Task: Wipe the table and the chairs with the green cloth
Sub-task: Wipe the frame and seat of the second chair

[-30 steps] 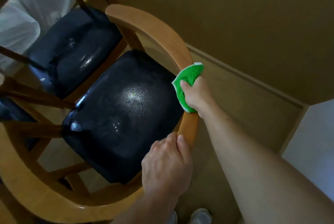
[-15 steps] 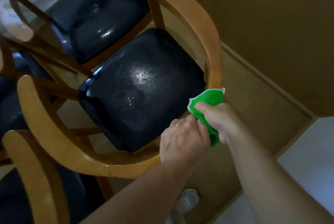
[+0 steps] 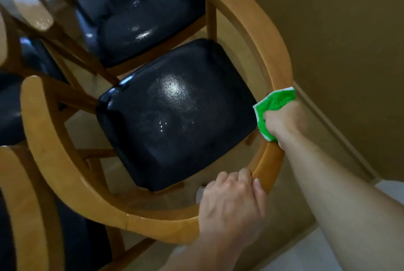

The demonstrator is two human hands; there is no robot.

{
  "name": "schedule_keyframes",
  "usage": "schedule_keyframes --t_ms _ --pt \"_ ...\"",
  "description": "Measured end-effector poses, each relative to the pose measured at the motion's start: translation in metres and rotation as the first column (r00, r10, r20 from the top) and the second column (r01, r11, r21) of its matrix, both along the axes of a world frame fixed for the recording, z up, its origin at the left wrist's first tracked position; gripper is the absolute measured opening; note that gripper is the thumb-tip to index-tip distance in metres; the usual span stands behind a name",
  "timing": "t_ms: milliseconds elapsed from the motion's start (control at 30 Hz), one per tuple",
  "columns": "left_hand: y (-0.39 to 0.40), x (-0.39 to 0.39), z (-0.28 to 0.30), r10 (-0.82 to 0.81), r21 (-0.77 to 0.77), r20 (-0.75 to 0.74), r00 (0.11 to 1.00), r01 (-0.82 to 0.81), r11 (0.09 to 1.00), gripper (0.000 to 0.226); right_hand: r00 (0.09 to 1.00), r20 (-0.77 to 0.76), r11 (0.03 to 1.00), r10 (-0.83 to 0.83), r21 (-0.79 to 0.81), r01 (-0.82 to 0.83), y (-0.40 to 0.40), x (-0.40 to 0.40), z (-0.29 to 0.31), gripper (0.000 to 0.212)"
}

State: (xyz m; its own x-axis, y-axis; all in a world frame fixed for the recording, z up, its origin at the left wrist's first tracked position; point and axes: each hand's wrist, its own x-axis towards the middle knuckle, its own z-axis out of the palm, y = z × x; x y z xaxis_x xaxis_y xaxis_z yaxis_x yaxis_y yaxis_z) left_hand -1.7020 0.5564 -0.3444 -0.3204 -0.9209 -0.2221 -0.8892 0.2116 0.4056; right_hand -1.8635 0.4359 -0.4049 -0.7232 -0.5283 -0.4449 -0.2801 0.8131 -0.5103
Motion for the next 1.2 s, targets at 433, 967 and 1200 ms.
schedule_keyframes --t_ms 433,967,1200 --pt "-0.004 0.003 0.008 -0.059 0.110 0.008 0.998 0.058 0.992 0.033 0.954 0.300 0.992 -0.009 0.120 -0.028 0.066 0.027 0.031 0.032" --pt "-0.033 -0.018 0.006 0.129 0.419 -0.023 0.991 -0.108 0.902 0.036 0.813 0.515 0.909 -0.274 -0.138 0.394 0.111 0.046 0.021 0.052" --pt "-0.071 -0.089 -0.017 0.227 0.440 -0.043 0.973 -0.186 0.879 0.034 0.670 0.696 0.787 -0.258 -0.251 0.563 0.068 -0.019 0.014 0.045"
